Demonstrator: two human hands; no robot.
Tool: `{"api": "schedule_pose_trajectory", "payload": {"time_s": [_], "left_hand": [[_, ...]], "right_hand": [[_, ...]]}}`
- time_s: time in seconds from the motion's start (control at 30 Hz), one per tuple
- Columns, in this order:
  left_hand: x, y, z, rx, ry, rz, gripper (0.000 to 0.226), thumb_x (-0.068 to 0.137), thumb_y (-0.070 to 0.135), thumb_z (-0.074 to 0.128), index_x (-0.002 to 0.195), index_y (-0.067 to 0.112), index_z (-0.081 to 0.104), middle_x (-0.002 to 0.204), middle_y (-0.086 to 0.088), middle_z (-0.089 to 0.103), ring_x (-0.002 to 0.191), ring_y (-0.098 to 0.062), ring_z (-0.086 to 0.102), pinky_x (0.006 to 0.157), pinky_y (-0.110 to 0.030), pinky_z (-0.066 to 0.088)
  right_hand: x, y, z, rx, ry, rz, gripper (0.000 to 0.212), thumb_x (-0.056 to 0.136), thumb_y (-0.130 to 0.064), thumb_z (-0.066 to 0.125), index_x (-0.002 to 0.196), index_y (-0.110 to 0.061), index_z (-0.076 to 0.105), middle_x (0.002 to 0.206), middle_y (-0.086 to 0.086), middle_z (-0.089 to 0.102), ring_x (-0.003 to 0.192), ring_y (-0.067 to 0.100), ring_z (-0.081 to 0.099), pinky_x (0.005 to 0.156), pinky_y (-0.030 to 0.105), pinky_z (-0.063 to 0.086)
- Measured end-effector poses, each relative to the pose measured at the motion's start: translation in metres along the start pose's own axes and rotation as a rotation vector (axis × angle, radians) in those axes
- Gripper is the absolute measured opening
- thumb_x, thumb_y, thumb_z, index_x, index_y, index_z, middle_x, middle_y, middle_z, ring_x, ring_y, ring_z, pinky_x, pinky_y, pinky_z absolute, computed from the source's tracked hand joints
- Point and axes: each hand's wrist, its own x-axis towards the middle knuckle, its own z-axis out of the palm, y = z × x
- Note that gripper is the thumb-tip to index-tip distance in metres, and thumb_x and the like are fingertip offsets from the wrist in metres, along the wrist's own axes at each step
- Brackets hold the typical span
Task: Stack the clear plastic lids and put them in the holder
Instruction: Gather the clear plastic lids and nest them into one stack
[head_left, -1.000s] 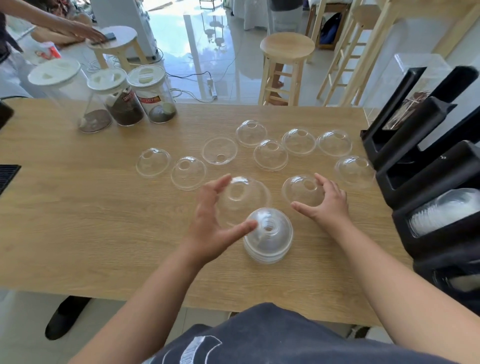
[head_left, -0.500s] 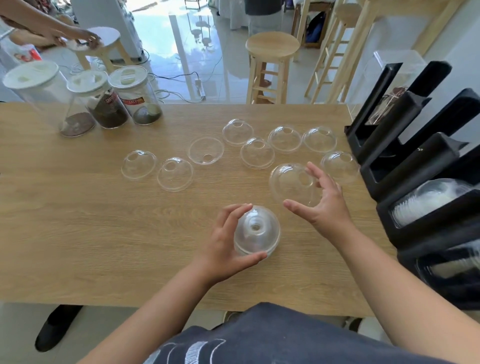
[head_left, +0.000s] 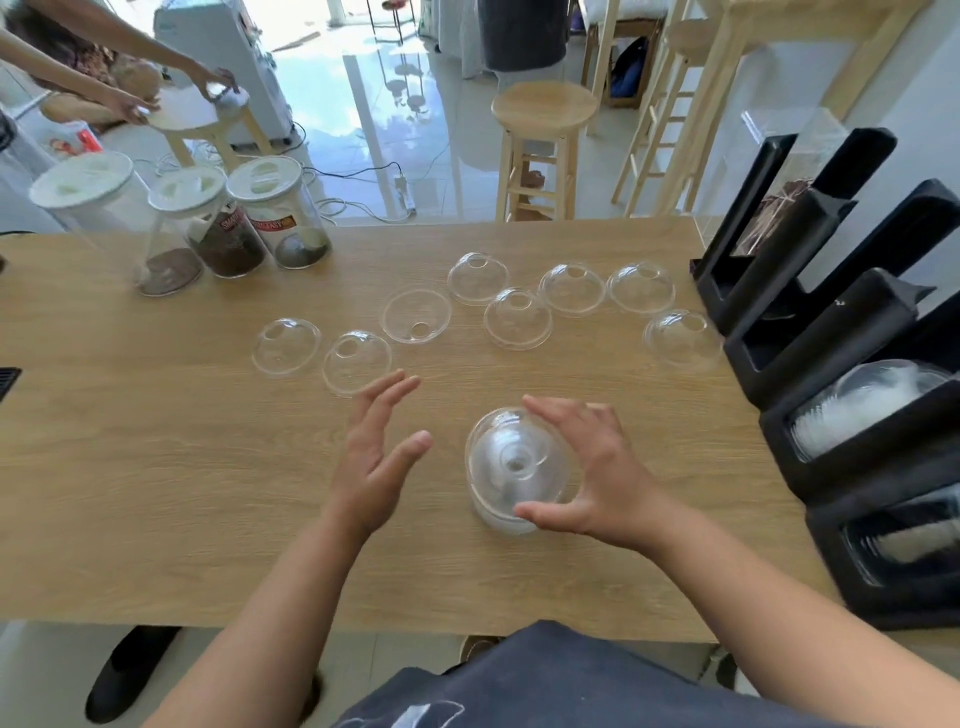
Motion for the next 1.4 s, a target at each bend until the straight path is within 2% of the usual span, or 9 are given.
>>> {"api": "schedule_pose_trajectory", "payload": {"time_s": [0.13, 0.23, 0.47, 0.6, 0.77, 0.87, 1.2, 1.3, 1.4], "left_hand": [[0.034, -0.025, -0.018, 0.322, 0.08, -0.041, 0.05, 0.083, 0.022, 0.075, 0.13, 0.019, 0.06, 0.143, -0.001, 0.044, 0.134, -0.008, 0.035, 0.114, -0.024, 0.027], [0.056, -0.044, -0.024, 0.517, 0.103, -0.186, 0.057, 0.084, 0.026, 0.072, 0.137, 0.018, 0.053, 0.149, -0.004, 0.04, 0.139, -0.03, 0.03, 0.116, -0.04, 0.023], [0.07, -0.081, -0.025, 0.737, -0.022, -0.256, 0.078, 0.086, 0.045, 0.063, 0.152, 0.018, 0.031, 0.159, 0.001, 0.029, 0.146, -0.027, 0.023, 0.121, -0.038, 0.014], [0.054, -0.069, -0.01, 0.688, 0.004, -0.077, 0.066, 0.083, 0.029, 0.074, 0.141, 0.012, 0.048, 0.146, -0.008, 0.047, 0.138, -0.035, 0.035, 0.117, -0.041, 0.02], [0.027, -0.063, 0.009, 0.605, 0.0, 0.057, 0.056, 0.077, 0.027, 0.078, 0.128, 0.014, 0.06, 0.131, -0.003, 0.058, 0.125, -0.03, 0.048, 0.107, -0.038, 0.032], [0.014, -0.054, 0.014, 0.54, -0.006, 0.104, 0.048, 0.08, 0.039, 0.063, 0.121, 0.015, 0.065, 0.121, -0.002, 0.063, 0.115, -0.024, 0.053, 0.098, -0.035, 0.042], [-0.006, -0.04, 0.003, 0.316, -0.007, 0.03, 0.026, 0.075, 0.022, 0.084, 0.1, 0.022, 0.075, 0.109, 0.008, 0.057, 0.106, -0.012, 0.057, 0.091, -0.017, 0.043], [-0.009, -0.038, -0.001, 0.247, 0.008, -0.021, 0.041, 0.07, 0.027, 0.087, 0.107, 0.026, 0.069, 0.12, 0.01, 0.052, 0.113, -0.011, 0.054, 0.094, -0.014, 0.038], [-0.008, -0.043, -0.002, 0.248, -0.068, -0.082, 0.082, 0.06, 0.046, 0.087, 0.132, 0.032, 0.05, 0.136, 0.013, 0.046, 0.127, -0.009, 0.046, 0.105, -0.027, 0.037]], "right_hand": [[0.004, 0.003, 0.008, -0.081, -0.091, 0.028, 0.1, 0.057, -0.068, 0.068, 0.144, -0.046, 0.025, 0.14, -0.021, 0.036, 0.124, 0.01, 0.028, 0.11, 0.043, 0.028], [0.008, 0.004, 0.009, -0.104, -0.103, 0.023, 0.1, 0.058, -0.066, 0.069, 0.145, -0.046, 0.024, 0.141, -0.022, 0.034, 0.125, 0.009, 0.027, 0.111, 0.042, 0.026], [0.01, 0.012, -0.007, -0.022, -0.065, 0.084, 0.096, 0.06, -0.086, 0.053, 0.143, -0.048, 0.025, 0.142, -0.02, 0.035, 0.127, 0.008, 0.027, 0.108, 0.032, 0.022], [0.022, 0.043, -0.035, -0.07, 0.237, 0.271, 0.063, 0.087, -0.061, 0.045, 0.143, -0.033, 0.037, 0.144, -0.005, 0.04, 0.132, 0.016, 0.029, 0.102, 0.032, 0.023], [0.039, 0.091, -0.072, -0.253, 0.238, 0.654, 0.068, 0.088, -0.04, 0.059, 0.148, -0.027, 0.029, 0.153, 0.003, 0.025, 0.138, 0.031, 0.021, 0.113, 0.047, 0.023], [0.052, 0.107, -0.075, -0.273, 0.252, 0.69, 0.071, 0.087, -0.036, 0.059, 0.149, -0.024, 0.027, 0.155, 0.004, 0.02, 0.138, 0.032, 0.022, 0.112, 0.047, 0.024], [0.055, 0.107, -0.069, -0.29, 0.254, 0.65, 0.041, 0.082, -0.037, 0.062, 0.122, -0.028, 0.057, 0.132, 0.001, 0.034, 0.126, 0.026, 0.032, 0.105, 0.047, 0.035], [0.053, 0.101, -0.062, -0.156, 0.249, 0.603, 0.034, 0.078, -0.034, 0.072, 0.109, -0.025, 0.061, 0.138, 0.001, 0.034, 0.134, 0.024, 0.027, 0.108, 0.04, 0.026], [0.05, 0.099, -0.049, -0.047, 0.245, 0.559, 0.059, 0.071, -0.035, 0.081, 0.12, -0.024, 0.05, 0.143, 0.002, 0.035, 0.136, 0.025, 0.026, 0.108, 0.038, 0.025]]}}
